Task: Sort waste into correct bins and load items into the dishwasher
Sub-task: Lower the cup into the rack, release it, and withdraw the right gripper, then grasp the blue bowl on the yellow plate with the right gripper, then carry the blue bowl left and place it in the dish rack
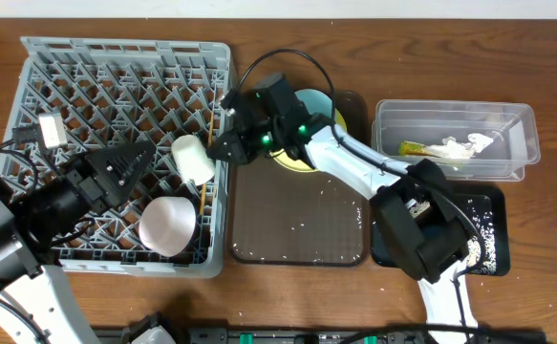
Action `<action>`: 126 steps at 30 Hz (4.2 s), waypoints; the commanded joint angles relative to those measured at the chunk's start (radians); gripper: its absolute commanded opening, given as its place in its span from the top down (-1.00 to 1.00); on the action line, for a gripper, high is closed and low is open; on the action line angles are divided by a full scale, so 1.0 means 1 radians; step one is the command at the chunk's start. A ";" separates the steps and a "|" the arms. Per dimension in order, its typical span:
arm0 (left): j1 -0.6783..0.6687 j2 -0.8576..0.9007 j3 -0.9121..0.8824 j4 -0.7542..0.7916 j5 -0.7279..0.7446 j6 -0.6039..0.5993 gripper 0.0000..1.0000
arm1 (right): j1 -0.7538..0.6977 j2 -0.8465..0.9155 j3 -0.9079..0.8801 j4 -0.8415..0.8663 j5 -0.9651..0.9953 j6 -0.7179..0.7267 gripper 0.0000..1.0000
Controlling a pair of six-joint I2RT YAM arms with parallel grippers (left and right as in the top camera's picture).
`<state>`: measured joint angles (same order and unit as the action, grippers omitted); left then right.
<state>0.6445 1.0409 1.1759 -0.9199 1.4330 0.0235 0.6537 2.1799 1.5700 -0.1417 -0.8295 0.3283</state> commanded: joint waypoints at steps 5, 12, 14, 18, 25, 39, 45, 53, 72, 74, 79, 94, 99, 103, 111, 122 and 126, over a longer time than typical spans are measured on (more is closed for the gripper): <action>0.003 -0.001 0.006 -0.003 0.005 0.006 -0.83 | -0.046 -0.147 -0.016 -0.156 0.242 -0.144 0.24; 0.003 -0.001 0.006 -0.003 0.005 0.006 -0.82 | -0.063 -0.246 -0.016 -0.328 0.787 -0.249 -0.16; 0.003 -0.001 0.006 -0.003 0.005 0.006 -0.82 | -0.079 -0.240 -0.016 -0.344 0.792 -0.305 -0.17; 0.003 -0.001 0.006 -0.003 0.005 0.006 -0.82 | -0.094 -0.198 -0.016 -0.365 0.811 -0.362 -0.16; 0.003 -0.001 0.006 -0.003 0.005 0.006 -0.83 | -0.097 -0.085 -0.016 -0.326 0.869 -0.364 -0.11; 0.003 -0.001 0.006 -0.003 0.005 0.006 -0.83 | -0.089 -0.044 -0.016 -0.349 0.865 -0.337 0.88; 0.003 -0.001 0.006 -0.003 0.005 0.006 -0.82 | -0.089 -0.117 0.026 -0.345 0.687 -0.315 0.98; 0.003 -0.001 0.006 -0.003 0.005 0.006 -0.82 | -0.090 -0.285 0.113 -0.106 0.380 -0.074 0.98; 0.003 -0.001 0.006 -0.003 0.005 0.006 -0.83 | 0.013 0.214 0.113 1.198 0.040 0.704 0.99; 0.003 -0.001 0.006 -0.003 0.005 0.006 -0.82 | 0.018 0.256 0.113 1.239 0.041 0.726 0.99; 0.003 -0.001 0.006 -0.003 0.005 0.006 -0.83 | 0.036 0.314 0.113 1.249 0.035 0.726 0.98; 0.003 -0.001 0.006 -0.003 0.005 0.006 -0.83 | -0.053 0.320 0.113 1.004 -0.020 0.735 0.59; 0.003 -0.001 0.006 -0.003 0.005 0.006 -0.83 | -0.095 0.319 0.113 1.074 -0.099 0.804 0.16; 0.003 -0.001 0.006 -0.003 0.005 0.006 -0.82 | -0.128 0.313 0.113 1.197 -0.142 0.907 -0.33; 0.003 -0.001 0.006 -0.003 0.005 0.006 -0.82 | -0.200 0.288 0.113 1.114 -0.174 0.940 -0.98; 0.003 -0.001 0.006 -0.003 0.005 0.006 -0.83 | -0.315 0.119 0.113 0.621 -0.157 0.614 -0.98; 0.003 -0.001 0.006 -0.003 0.005 0.006 -0.82 | -0.323 0.020 0.113 0.174 0.007 0.291 -0.99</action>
<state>0.6453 1.0409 1.1759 -0.9199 1.4330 0.0235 0.3279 2.3070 1.6802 0.2077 -0.9463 0.9398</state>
